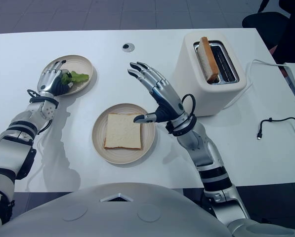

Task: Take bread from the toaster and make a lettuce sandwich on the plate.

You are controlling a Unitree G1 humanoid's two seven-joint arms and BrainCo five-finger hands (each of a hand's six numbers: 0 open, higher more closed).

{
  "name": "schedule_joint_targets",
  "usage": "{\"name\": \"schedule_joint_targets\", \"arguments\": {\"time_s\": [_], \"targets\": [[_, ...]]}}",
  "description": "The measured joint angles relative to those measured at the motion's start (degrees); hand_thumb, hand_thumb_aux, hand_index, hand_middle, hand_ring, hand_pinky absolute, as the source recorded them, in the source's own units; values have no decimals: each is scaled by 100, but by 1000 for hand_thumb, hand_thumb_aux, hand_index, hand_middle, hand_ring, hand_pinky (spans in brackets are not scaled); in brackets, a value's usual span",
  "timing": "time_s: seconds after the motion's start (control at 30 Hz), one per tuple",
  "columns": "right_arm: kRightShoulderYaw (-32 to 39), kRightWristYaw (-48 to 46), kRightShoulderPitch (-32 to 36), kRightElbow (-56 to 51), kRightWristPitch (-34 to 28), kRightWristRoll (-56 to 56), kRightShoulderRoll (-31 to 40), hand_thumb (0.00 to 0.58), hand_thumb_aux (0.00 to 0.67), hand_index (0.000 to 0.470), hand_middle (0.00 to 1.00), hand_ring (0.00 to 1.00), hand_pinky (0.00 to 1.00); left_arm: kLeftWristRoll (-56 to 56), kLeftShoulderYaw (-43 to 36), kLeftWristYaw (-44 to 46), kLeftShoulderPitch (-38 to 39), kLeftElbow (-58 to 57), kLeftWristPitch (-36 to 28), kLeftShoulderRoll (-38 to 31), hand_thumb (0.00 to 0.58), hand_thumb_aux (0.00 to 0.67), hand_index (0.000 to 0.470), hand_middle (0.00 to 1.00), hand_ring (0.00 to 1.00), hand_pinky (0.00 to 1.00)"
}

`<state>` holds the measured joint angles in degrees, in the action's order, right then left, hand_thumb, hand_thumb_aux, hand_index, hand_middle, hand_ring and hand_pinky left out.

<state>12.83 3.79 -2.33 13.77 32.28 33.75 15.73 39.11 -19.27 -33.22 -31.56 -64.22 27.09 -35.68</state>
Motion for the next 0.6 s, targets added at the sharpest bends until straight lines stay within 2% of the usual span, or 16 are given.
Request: {"name": "schedule_joint_targets", "arguments": {"time_s": [0.07,0.17,0.3,0.47,0.6], "targets": [[-2,-1,-47,93,-16,-96,-66,0,0,0,0,0,0,-369,190,91,259,495,448,28,578,631,442,0,0,0],[-55,-4,-104,178,-62,-428,-153,0,0,0,0,0,0,-1228,342,771,903,1616,1249,310,578,631,442,0,0,0],[-253,-24,-96,238,-94,-703,-167,0,0,0,0,0,0,-2011,-33,1946,2067,3300,1903,932,579,646,453,0,0,0],[-646,-136,-178,396,-158,-1126,-61,0,0,0,0,0,0,-2032,-110,2777,3021,4363,2186,731,580,670,470,0,0,0],[-790,-166,-291,372,-162,-1131,-41,0,0,0,0,0,0,-2086,145,2996,3191,4692,2222,699,580,670,470,0,0,0]]}}
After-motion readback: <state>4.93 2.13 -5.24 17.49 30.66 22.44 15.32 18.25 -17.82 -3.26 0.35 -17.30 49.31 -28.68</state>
